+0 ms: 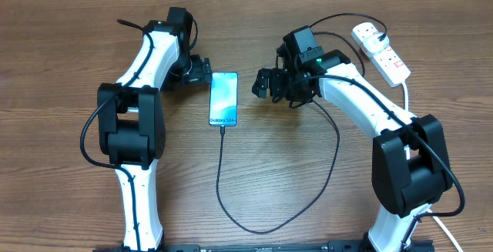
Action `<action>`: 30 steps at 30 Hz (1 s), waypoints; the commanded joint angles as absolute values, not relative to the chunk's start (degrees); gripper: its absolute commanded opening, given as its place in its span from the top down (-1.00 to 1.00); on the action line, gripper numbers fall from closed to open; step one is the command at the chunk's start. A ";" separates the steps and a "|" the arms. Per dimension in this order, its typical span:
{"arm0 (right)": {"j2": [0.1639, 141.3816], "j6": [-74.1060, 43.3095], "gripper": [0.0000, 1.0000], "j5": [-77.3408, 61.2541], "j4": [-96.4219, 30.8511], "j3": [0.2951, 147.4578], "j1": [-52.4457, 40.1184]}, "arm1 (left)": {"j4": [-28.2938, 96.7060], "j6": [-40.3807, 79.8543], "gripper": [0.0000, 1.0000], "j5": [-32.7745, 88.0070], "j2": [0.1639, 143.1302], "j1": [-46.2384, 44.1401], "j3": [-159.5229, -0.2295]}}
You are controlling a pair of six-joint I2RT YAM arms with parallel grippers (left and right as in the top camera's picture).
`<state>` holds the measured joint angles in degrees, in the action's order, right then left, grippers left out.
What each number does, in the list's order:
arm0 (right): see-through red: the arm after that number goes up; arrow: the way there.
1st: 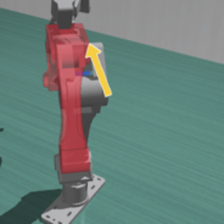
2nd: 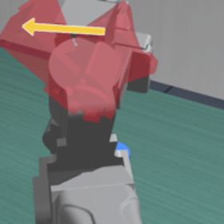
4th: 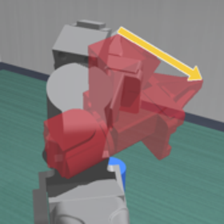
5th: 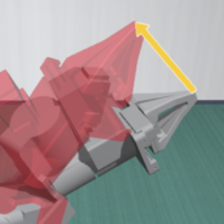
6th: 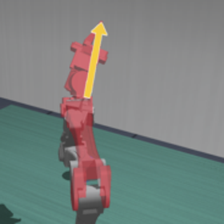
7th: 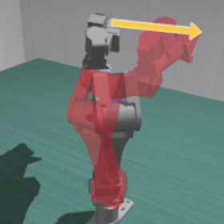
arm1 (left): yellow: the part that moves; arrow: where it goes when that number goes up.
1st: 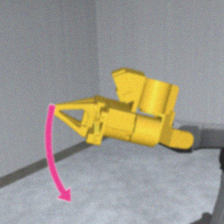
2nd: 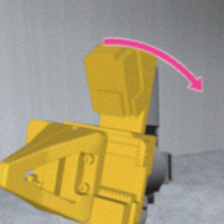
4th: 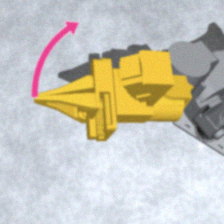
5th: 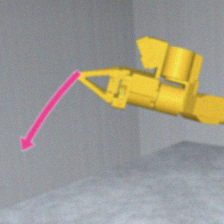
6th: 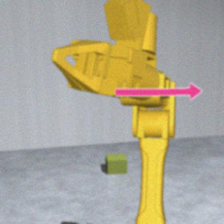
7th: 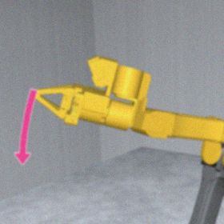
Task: Plug charger to phone and switch on socket
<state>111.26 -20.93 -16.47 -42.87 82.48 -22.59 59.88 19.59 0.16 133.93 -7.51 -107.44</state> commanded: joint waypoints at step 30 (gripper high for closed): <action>94.43 -20.51 -1.00 -16.10 -42.57 83.53 -22.74 | 59.05 19.94 -0.99 1.28 134.72 -7.90 -106.80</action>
<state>101.03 -20.95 -16.32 -42.89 82.48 -22.59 59.88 19.59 0.16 133.93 -7.51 -107.44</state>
